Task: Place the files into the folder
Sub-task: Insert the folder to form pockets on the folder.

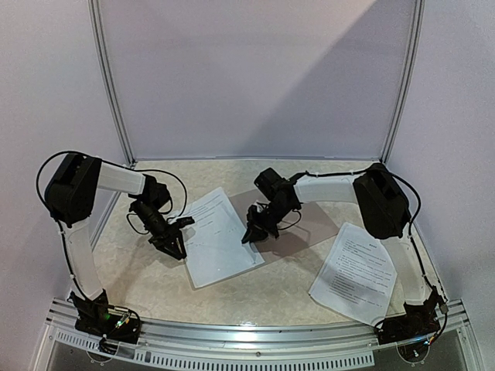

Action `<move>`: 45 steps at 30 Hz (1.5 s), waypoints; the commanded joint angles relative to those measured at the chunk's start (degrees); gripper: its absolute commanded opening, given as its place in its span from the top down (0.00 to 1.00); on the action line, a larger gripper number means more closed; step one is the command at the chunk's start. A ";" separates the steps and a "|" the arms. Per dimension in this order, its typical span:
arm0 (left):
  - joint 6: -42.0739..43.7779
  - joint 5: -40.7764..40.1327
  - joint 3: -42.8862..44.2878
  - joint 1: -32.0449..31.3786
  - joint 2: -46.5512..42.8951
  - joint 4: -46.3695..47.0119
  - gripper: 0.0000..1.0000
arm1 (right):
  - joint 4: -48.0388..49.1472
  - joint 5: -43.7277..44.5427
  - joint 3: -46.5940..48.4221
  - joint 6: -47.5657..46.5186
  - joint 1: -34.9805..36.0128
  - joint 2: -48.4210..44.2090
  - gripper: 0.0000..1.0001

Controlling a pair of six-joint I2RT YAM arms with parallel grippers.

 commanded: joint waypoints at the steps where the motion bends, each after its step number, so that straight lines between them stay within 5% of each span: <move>1: -0.08 -3.19 -0.85 -0.11 2.63 5.46 0.71 | 1.30 2.62 -0.31 0.37 0.01 -3.37 1.00; 29: -0.77 -2.91 -0.87 0.12 2.48 6.36 0.72 | -1.23 -0.87 -3.17 1.07 2.53 -3.12 0.94; 36: -0.43 -3.27 -0.95 0.23 2.09 6.16 0.72 | -15.55 7.02 5.11 -7.42 2.44 -2.82 0.79; 45: -0.55 -3.15 -1.04 0.22 2.19 6.21 0.72 | -19.77 7.43 3.56 -10.50 2.43 -3.95 0.79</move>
